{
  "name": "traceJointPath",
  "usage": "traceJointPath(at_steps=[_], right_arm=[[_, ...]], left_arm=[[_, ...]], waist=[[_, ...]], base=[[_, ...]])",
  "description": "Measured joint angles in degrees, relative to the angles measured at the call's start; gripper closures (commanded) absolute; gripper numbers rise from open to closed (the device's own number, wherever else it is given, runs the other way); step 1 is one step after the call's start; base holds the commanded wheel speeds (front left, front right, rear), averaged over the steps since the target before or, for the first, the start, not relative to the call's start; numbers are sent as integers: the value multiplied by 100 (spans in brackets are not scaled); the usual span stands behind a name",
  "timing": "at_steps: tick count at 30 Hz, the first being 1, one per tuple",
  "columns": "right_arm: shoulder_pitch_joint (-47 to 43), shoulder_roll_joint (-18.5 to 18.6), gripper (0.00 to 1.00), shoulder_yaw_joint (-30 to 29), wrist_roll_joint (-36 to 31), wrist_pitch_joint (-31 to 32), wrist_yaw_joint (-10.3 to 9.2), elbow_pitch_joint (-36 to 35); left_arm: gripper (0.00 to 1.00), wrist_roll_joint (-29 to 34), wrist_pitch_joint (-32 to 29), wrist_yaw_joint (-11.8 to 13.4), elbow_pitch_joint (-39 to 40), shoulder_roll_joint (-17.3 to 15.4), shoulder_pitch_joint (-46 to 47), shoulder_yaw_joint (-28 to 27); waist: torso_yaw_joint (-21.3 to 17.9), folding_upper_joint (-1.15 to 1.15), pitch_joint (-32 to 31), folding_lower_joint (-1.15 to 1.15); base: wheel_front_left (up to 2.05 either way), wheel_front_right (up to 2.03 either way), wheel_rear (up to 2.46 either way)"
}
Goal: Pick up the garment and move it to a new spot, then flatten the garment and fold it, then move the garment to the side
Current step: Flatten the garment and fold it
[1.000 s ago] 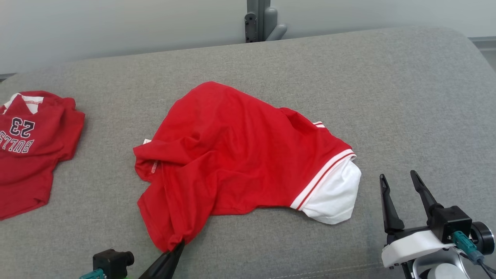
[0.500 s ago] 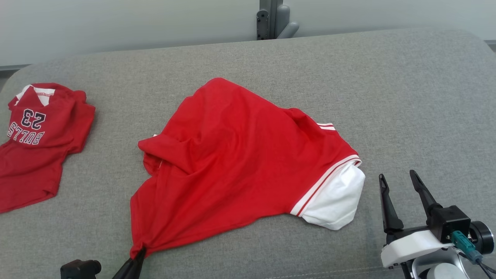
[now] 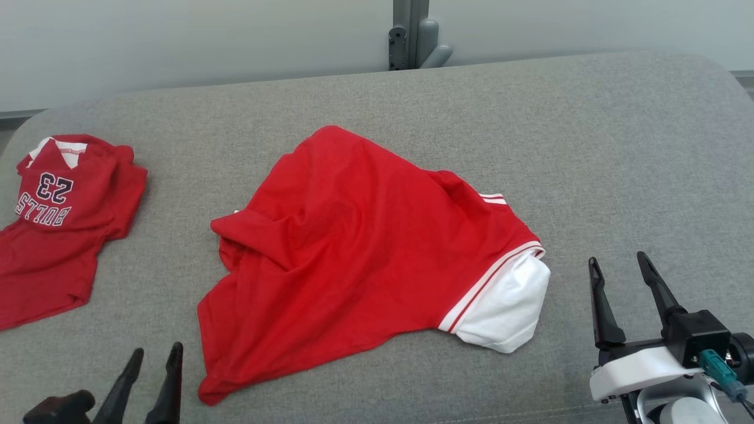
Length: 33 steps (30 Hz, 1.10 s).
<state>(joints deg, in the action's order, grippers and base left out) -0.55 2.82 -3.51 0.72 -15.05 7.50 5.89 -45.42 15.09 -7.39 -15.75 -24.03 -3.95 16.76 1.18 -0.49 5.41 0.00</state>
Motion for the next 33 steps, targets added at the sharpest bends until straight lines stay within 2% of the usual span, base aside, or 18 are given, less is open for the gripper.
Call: traceJointPath(at_steps=[6, 13, 21, 28, 33], right_arm=[[-178, -2, 0, -309, -178, 0, 0, -226], [-437, -1, 0, -613, -300, 0, 0, -307], [-743, 0, 0, -720, -291, 0, 0, -204], [-746, 1, 0, -432, -289, 0, 0, 120], [-682, -2, 0, -304, -288, 0, 0, 248]], left_arm=[[0, 1176, 4, 0, 1029, 795, -614, -1449], [0, 2172, 4, -1, 1905, 1538, -1061, -2192], [0, 2586, 3, 0, 1714, 1646, -1488, -2178], [0, 2792, 4, -1, 1366, 1705, -1522, -2218], [0, 2751, 4, -1, 1230, 1601, -1498, -1933]], waist=[[29, 0, -140, 0], [87, 0, -335, 0], [65, 0, -592, 0], [-83, 0, -754, 0], [-101, 0, -808, 0]], base=[[0, 0, 0], [0, 0, 0], [0, 0, 0], [0, 0, 0], [0, 0, 0]])
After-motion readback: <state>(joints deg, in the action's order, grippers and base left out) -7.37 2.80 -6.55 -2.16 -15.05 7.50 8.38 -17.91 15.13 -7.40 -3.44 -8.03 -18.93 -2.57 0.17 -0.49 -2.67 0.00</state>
